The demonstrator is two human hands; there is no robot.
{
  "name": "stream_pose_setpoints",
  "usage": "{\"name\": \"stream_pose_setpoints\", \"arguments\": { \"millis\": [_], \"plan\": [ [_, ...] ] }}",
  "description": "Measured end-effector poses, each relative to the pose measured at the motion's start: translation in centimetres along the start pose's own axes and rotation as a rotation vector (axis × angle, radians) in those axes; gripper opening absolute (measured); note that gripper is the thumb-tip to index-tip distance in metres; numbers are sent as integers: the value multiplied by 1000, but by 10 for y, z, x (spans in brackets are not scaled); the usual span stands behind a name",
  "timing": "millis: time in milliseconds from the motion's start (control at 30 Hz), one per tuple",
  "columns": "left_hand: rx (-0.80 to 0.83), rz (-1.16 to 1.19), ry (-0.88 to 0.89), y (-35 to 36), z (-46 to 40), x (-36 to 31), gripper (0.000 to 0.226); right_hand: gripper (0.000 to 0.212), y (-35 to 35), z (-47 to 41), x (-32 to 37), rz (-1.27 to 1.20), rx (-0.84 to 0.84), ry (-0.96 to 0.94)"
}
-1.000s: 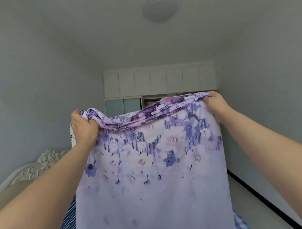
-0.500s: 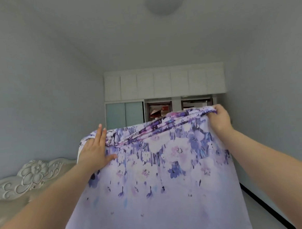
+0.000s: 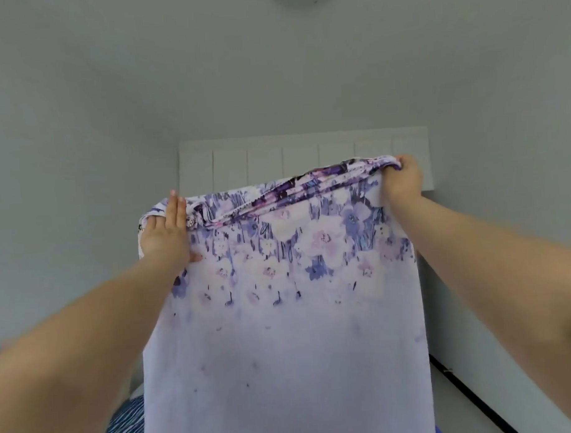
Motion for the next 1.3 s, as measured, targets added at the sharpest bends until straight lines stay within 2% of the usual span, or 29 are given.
{"name": "stream_pose_setpoints", "arguments": {
  "millis": [100, 200, 300, 367, 400, 500, 533, 600, 733, 867, 933, 1000, 1067, 1133, 1200, 1267, 1300],
  "plan": [
    [-74, 75, -32, -15, -35, -13, 123, 24, -7, -36, 8, -57, -97, -69],
    [-106, 178, -23, -14, -45, -17, 115, 17, -8, -42, 8, -41, -87, -125],
    [-44, 569, -8, 4, -34, -19, 113, 12, -5, -28, -15, -19, -13, -136],
    [35, 904, -77, 33, -21, -12, 102, 9, -2, -4, -45, 17, 81, -57],
    [45, 1005, -103, 49, -9, -7, 89, 7, -1, 13, -60, 15, 140, 4],
    [73, 1135, -218, 97, 39, 15, 35, 12, -3, 81, -95, 15, 266, 194],
    [109, 1173, -276, 114, 56, 25, 28, 15, -5, 107, -103, 26, 299, 265],
    [206, 1213, -368, 143, 86, 46, 28, 18, -9, 153, -115, 59, 349, 385],
    [479, 1158, -460, 204, 140, 98, 36, 9, -17, 251, -129, 193, 533, 686],
    [768, 1111, -452, 253, 208, 136, 38, 25, -34, 360, -131, 318, 786, 955],
    [1053, 1050, -398, 273, 260, 155, 34, 24, -46, 420, -126, 372, 868, 1029],
    [1422, 867, -260, 295, 325, 175, 35, 21, -66, 483, -126, 455, 976, 1102],
    [1693, 689, -142, 308, 393, 200, 36, 21, -92, 551, -128, 535, 1097, 1214],
    [1776, 567, -139, 313, 444, 219, 35, 19, -117, 615, -123, 645, 1231, 1300],
    [1788, 428, -114, 311, 488, 234, 36, 16, -144, 676, -113, 748, 1287, 1364],
    [1794, 303, -60, 304, 523, 248, 39, 27, -172, 727, -109, 825, 1343, 1367],
    [1792, 269, -59, 299, 538, 255, 43, 41, -187, 749, -109, 841, 1382, 1357]
  ]
}}
Point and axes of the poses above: each hand's wrist, its own z-axis away from the middle knuckle, its own y-axis out of the palm, x = y × z, the point moved 7 cm from there along -z, towards the middle knuckle, and after that the axes turned 6 degrees about -y, right-handed, at the moved point
